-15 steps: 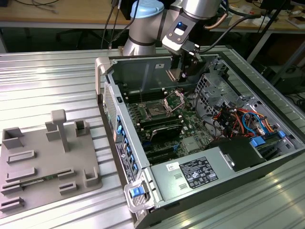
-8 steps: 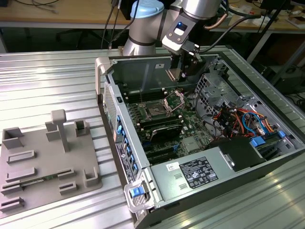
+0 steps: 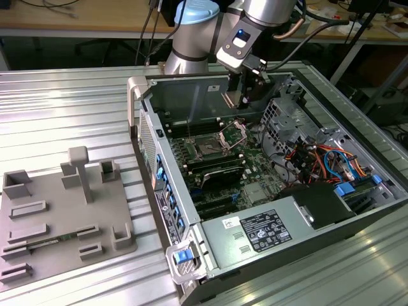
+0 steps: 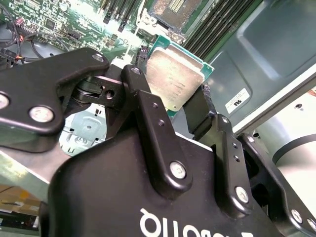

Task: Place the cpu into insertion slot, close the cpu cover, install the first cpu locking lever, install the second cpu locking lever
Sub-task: 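Place the cpu into insertion slot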

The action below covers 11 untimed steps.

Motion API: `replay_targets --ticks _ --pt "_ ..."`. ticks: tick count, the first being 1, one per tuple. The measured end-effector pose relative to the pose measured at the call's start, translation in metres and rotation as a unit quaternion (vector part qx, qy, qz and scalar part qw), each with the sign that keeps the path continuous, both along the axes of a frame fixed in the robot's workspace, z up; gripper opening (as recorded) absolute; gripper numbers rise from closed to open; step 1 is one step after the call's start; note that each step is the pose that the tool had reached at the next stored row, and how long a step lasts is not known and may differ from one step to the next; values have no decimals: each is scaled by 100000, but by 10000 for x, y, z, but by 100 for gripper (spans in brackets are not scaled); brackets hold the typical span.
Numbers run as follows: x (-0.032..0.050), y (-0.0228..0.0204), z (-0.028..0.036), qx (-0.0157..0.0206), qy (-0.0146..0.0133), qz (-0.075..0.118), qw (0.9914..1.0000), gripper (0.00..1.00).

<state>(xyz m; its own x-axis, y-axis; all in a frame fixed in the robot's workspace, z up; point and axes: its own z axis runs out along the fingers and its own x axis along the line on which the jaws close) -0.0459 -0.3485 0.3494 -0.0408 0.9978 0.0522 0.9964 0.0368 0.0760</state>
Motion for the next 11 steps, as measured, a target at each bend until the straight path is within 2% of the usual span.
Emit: replay_targets --ticks 11 --pt "0 0 -1 520 118 1 99999 55"
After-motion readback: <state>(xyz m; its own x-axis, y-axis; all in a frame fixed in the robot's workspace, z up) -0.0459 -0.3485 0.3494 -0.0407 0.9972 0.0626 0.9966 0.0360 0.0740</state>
